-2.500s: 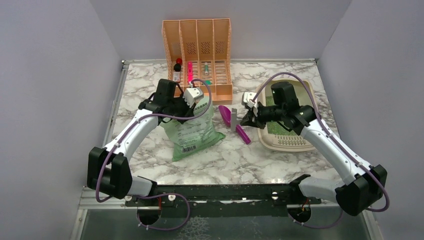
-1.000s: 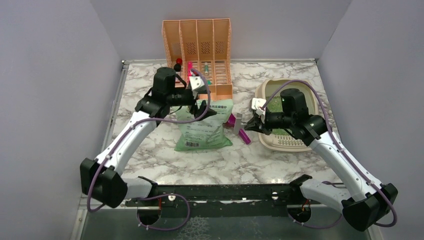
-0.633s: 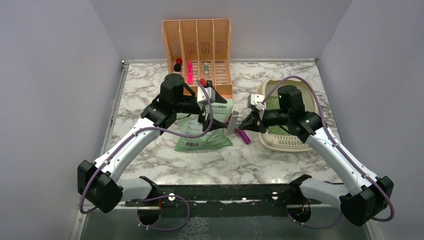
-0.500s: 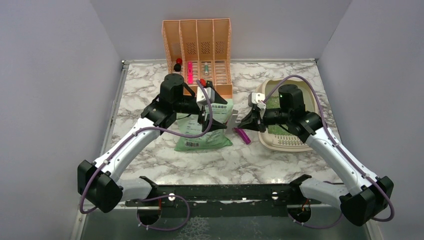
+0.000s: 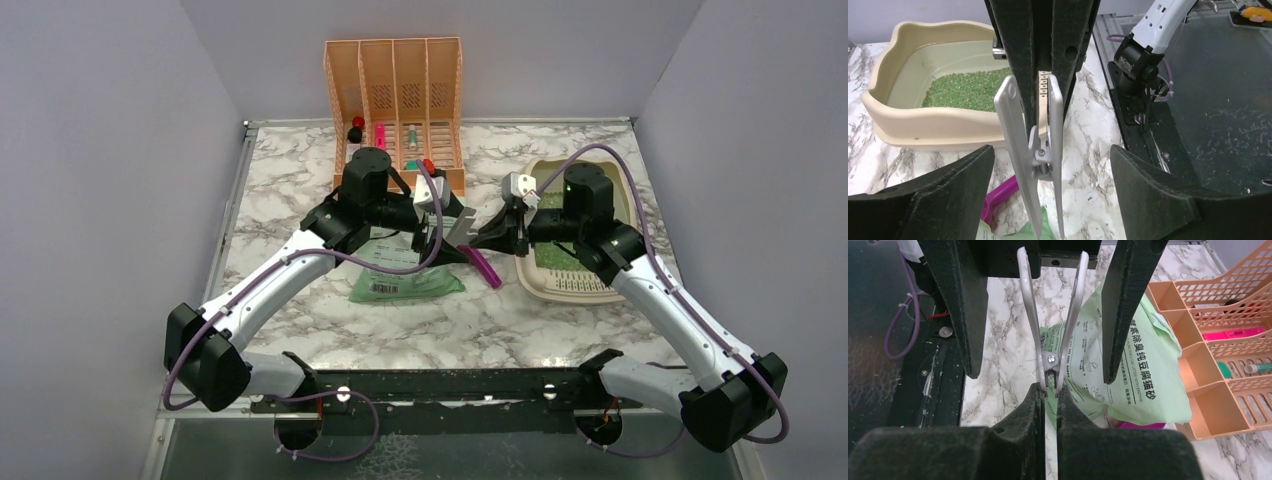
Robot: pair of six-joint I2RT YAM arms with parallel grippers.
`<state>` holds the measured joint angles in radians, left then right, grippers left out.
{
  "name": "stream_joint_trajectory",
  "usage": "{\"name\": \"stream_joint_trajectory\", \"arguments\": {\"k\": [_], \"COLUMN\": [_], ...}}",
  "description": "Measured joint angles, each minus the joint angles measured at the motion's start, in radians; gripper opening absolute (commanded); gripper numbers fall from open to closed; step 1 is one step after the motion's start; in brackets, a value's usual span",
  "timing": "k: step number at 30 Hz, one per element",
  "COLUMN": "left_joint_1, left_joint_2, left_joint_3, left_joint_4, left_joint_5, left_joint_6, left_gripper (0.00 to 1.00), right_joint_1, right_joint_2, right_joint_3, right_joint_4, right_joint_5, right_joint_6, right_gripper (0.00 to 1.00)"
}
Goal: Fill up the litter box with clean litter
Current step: Adjust the clamp at the center of the board.
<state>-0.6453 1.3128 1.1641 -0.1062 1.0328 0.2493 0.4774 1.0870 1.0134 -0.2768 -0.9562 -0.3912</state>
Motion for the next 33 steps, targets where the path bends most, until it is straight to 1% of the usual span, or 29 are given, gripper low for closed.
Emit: {"name": "stream_joint_trajectory", "arguments": {"k": [2, 6, 10, 13, 14, 16, 17, 20, 22, 23, 26, 30, 33], "left_joint_1": [-0.006, -0.012, -0.011, -0.012, -0.012, -0.011, -0.011, -0.016, -0.018, -0.018, -0.018, -0.018, -0.018], "left_joint_2": [0.004, 0.004, -0.003, -0.029, -0.035, -0.045, -0.048, -0.055, -0.058, -0.058, -0.059, -0.059, -0.059], "left_joint_3": [0.011, 0.018, 0.004, -0.034, -0.040, -0.043, -0.043, -0.043, -0.043, -0.043, -0.043, -0.043, -0.044], "left_joint_4": [0.006, 0.031, 0.122, 0.215, 0.230, 0.258, 0.266, 0.283, 0.288, 0.292, 0.299, 0.303, 0.314], "left_joint_5": [-0.010, -0.040, -0.110, -0.151, -0.157, -0.166, -0.167, -0.166, -0.164, -0.162, -0.155, -0.150, -0.148], "left_joint_6": [-0.010, -0.037, -0.110, -0.170, -0.182, -0.203, -0.210, -0.227, -0.232, -0.235, -0.239, -0.258, -0.277], "left_gripper": [0.79, 0.74, 0.62, 0.55, 0.51, 0.39, 0.34, 0.25, 0.20, 0.18, 0.17, 0.12, 0.11], "right_joint_1": [0.000, 0.000, 0.000, 0.000, 0.000, 0.000, 0.000, -0.001, -0.001, -0.001, -0.001, -0.001, -0.001], "right_joint_2": [0.000, 0.000, 0.000, 0.000, 0.000, 0.000, 0.000, 0.000, 0.000, 0.000, -0.002, -0.021, -0.034], "right_joint_3": [0.000, 0.000, 0.000, -0.001, -0.001, -0.001, -0.001, -0.001, -0.001, -0.002, -0.014, -0.049, -0.067], "right_joint_4": [0.008, 0.014, 0.013, 0.013, 0.013, 0.014, 0.014, 0.023, 0.032, 0.040, 0.069, 0.127, 0.165], "right_joint_5": [-0.003, -0.003, -0.003, -0.003, -0.003, -0.002, -0.002, 0.002, 0.001, 0.001, 0.002, 0.002, 0.002], "right_joint_6": [0.010, 0.018, 0.023, 0.024, 0.024, 0.025, 0.027, 0.043, 0.058, 0.068, 0.104, 0.159, 0.197], "right_gripper": [0.08, 0.08, 0.08, 0.08, 0.09, 0.10, 0.11, 0.14, 0.18, 0.19, 0.26, 0.31, 0.41]}}
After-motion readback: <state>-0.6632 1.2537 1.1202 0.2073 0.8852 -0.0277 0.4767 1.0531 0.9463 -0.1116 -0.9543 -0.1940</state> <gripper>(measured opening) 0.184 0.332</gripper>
